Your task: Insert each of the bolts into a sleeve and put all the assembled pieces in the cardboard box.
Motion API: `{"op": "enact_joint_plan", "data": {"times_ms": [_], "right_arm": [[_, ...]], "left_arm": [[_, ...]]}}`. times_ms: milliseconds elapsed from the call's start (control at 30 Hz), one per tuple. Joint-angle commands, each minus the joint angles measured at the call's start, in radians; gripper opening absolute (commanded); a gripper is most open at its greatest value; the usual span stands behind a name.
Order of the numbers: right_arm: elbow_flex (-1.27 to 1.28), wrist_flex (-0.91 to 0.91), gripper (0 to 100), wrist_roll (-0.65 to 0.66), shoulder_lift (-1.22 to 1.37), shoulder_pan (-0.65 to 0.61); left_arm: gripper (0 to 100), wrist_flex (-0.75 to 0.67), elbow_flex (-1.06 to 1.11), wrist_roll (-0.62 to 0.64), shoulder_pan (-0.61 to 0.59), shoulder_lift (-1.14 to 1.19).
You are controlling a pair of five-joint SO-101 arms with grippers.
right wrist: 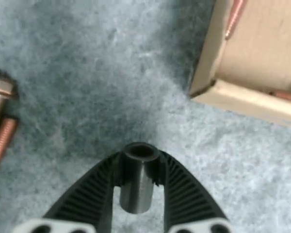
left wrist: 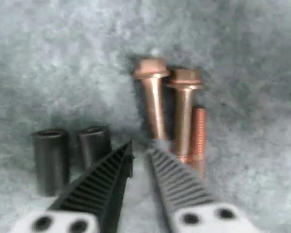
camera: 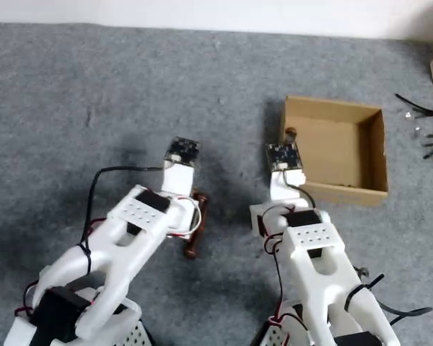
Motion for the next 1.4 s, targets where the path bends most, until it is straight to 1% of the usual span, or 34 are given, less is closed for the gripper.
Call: {"op": "enact_joint_plan", "data": {"times_ms": [0,67,167,267,400,467,800,900,1000,1133,1367], "right_arm": [[-0.004,-0.021,0.5,0.012,0.002,0.013],[-0.004,-0.021,0.5,0.012,0.002,0.013],[-0.004,-0.021,0.5,0.012,0.002,0.013],[-0.004,-0.021,0.5,0.012,0.002,0.013],[-0.004,-0.021,0.5,0.012,0.002,0.013],[-0.004,-0.021,0.5,0.012,0.002,0.013],[-0.004,-0.021,0.6,0.012,0.002,0.013],[-0.004,-0.021,0.6,0.012,0.002,0.013],[-0.004,-0.021,0.6,0.012,-0.001,0.013],[-0.004,-0.021,0.6,0.012,0.001,0.013],[-0.005,-0.021,0.6,0.012,0.001,0.015]], "left_arm": [[23,0.009,-0.05,0.018,0.025,-0.016],[21,0.046,-0.073,0.018,0.03,-0.03],[16,0.121,-0.085,0.017,0.039,-0.081],[14,0.121,-0.067,0.017,0.041,-0.107],[14,0.083,-0.05,0.015,0.041,-0.065],[14,0.086,-0.054,0.015,0.039,-0.059],[14,0.084,-0.042,0.012,0.042,-0.203],[14,0.063,-0.025,0.012,0.045,-0.166],[14,0.005,-0.025,0.012,0.088,-0.084],[14,-0.012,-0.042,0.011,0.148,0.015],[14,-0.009,-0.065,0.011,0.116,0.062]]}}
